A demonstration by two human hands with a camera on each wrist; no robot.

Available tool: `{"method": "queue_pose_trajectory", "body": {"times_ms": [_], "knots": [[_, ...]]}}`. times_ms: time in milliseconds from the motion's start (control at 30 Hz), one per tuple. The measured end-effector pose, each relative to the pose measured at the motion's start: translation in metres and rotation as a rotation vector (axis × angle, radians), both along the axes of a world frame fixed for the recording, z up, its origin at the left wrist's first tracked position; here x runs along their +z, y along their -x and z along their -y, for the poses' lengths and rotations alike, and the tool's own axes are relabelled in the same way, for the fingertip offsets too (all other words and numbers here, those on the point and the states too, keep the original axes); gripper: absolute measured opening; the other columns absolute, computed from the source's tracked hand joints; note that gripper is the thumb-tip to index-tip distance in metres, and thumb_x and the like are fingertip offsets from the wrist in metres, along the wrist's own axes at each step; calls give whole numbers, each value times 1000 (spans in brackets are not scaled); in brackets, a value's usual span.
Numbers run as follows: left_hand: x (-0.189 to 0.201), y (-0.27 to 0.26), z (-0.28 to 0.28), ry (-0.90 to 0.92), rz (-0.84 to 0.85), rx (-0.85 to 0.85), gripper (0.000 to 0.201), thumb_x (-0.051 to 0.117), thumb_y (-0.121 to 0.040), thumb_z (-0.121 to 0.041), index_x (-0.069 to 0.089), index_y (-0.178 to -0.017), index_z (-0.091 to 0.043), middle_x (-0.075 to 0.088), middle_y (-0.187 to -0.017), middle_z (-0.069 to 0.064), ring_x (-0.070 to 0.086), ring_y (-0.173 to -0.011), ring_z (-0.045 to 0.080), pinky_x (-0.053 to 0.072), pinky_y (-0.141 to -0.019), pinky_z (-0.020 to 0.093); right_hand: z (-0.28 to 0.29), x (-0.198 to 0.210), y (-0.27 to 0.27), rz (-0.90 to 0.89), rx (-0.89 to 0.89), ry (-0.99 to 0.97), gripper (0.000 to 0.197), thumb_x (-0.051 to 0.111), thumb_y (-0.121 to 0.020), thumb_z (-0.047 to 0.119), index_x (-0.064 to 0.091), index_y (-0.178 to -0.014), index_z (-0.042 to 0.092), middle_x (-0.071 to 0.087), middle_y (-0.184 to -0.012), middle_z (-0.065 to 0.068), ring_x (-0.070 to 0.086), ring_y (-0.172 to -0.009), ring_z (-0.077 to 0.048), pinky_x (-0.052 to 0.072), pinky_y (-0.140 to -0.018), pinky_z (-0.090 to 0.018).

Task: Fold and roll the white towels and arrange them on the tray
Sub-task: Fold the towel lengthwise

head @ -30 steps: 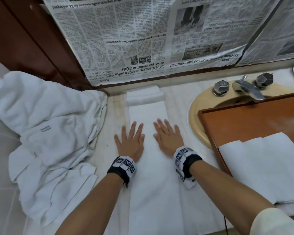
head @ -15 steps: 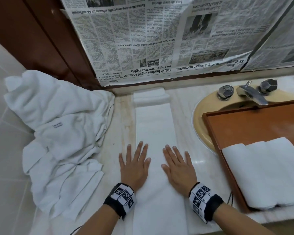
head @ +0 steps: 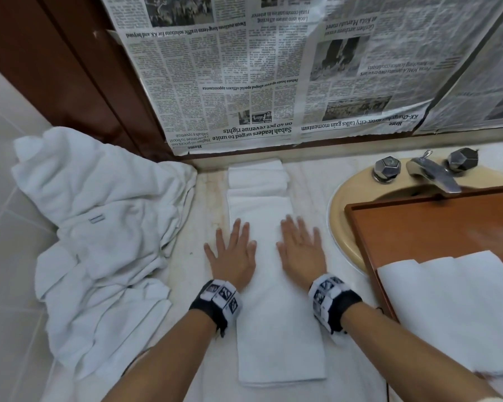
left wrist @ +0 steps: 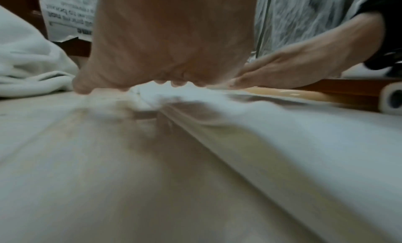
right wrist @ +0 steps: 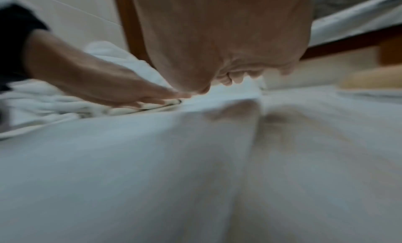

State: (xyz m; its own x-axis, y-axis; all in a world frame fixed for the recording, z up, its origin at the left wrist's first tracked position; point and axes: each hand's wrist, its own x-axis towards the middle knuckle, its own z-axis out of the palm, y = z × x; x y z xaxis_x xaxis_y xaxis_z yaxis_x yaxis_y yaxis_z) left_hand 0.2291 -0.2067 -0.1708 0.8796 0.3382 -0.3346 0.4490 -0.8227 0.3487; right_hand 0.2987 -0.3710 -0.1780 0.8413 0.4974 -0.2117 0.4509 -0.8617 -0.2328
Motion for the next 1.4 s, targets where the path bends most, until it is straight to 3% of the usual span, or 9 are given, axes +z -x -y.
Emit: {"method": "queue_pose_trajectory", "body": {"times_ms": [167,367,567,633,867,1033,1167,1267,1400], "knots": [[-12,36,29,-52,-13,-79,66,-14,-90,-55,-11,-155,-43,-24,-158,-26,-15,-153,23,-5,-118,62,-4,-10,41,-40,164,6,64,-2,-98,46,0,-158,23,-9,-163,9,-7,-152,-17,-9,-119,-45],[-16,55,9,-109,-24,80,55,6,-102,-56,-10,-154,-48,-15,-162,-23,-14,-153,20,-7,-119,60,28,-11,19,-91,56,78,60,-4,-101,47,-13,-156,27,-22,-159,16,-15,-150,-14,-7,-120,-46],[-5,87,36,-28,93,-10,59,-2,-97,-58,-8,-154,-48,-17,-161,-27,-14,-151,13,-5,-120,56,39,-7,74,-40,153,12,58,17,-102,38,36,-152,15,31,-159,1,30,-147,-24,23,-118,-52],[-12,95,56,-48,83,-89,60,-7,-95,-57,-11,-154,-48,-21,-160,-28,-18,-151,14,-4,-120,55,32,-10,93,-76,175,11,57,15,-104,40,43,-148,17,40,-154,3,38,-142,-22,20,-113,-50],[-16,112,31,-107,-33,47,52,-1,-102,-53,-15,-152,-50,-22,-159,-26,-16,-152,19,-5,-120,59,62,-12,84,-81,27,65,61,-6,-98,46,-13,-156,27,-21,-160,15,-16,-150,-11,-11,-120,-46],[-1,120,40,-41,11,21,54,14,-106,-45,-12,-153,-49,-20,-161,-24,-15,-152,23,-5,-118,59,57,-2,115,-34,24,6,63,4,-100,41,6,-158,19,-2,-164,7,-2,-152,-17,-7,-119,-46],[-8,127,67,-18,17,-139,56,-4,-99,-50,-12,-154,-46,-26,-158,-26,-21,-151,22,-14,-117,56,38,-11,153,-87,96,21,57,13,-105,40,27,-155,18,24,-161,4,25,-148,-19,11,-115,-47],[-14,136,59,-60,1,-134,63,-15,-91,-57,-14,-153,-47,-25,-157,-27,-20,-151,20,-16,-116,52,46,-12,149,-64,75,15,64,-6,-99,48,3,-158,23,-4,-163,10,-1,-152,-12,-6,-120,-40],[-15,154,31,-66,-7,-35,54,4,-104,-52,-14,-154,-46,-20,-161,-25,-20,-151,19,-11,-119,56,70,-11,144,-72,-57,48,75,-19,-87,54,-12,-156,25,-21,-160,13,-14,-150,-10,-10,-120,-41]]}}
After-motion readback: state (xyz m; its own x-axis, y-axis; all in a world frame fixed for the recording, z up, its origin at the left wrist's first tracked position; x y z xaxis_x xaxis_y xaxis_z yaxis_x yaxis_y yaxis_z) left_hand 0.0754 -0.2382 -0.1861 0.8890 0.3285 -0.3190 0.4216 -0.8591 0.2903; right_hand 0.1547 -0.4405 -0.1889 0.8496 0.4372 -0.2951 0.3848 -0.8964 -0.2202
